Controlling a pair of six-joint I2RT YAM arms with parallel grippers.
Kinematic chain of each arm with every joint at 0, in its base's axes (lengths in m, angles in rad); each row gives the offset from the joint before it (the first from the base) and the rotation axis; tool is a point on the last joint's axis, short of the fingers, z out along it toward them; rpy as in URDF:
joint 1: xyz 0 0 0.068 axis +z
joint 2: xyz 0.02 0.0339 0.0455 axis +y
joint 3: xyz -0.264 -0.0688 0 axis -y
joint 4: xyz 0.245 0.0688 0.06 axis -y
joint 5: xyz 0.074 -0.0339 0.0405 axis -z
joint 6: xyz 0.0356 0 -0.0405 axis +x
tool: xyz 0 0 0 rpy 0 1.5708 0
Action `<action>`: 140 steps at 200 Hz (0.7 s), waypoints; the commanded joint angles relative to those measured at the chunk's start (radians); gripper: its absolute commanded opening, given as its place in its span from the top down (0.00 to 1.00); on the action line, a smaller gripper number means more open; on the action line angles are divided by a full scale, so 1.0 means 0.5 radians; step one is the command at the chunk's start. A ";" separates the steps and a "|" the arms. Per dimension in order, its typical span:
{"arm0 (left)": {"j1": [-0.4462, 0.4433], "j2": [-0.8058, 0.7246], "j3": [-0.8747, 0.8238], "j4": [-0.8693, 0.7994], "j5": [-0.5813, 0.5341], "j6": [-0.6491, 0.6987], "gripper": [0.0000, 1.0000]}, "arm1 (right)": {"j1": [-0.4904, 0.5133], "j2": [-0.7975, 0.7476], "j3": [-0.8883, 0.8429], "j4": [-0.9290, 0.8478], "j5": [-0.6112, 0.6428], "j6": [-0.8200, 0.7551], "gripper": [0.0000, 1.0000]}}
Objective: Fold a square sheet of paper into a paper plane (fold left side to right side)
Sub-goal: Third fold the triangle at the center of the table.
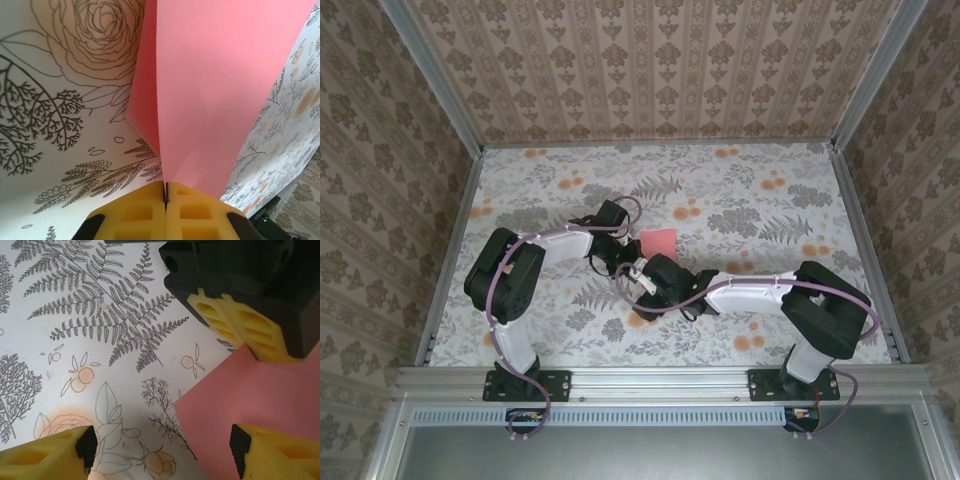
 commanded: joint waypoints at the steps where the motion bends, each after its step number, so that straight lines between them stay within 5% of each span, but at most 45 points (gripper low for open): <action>1: -0.014 -0.028 0.017 -0.019 0.037 -0.031 0.95 | 0.008 0.043 0.076 0.039 0.093 -0.038 0.30; 56: -0.015 -0.026 0.026 -0.032 0.036 -0.028 0.95 | 0.005 0.095 0.144 0.058 0.169 -0.027 0.43; 140: -0.011 -0.034 0.033 -0.055 0.040 0.018 0.88 | -0.048 0.002 0.073 0.051 0.085 0.041 1.00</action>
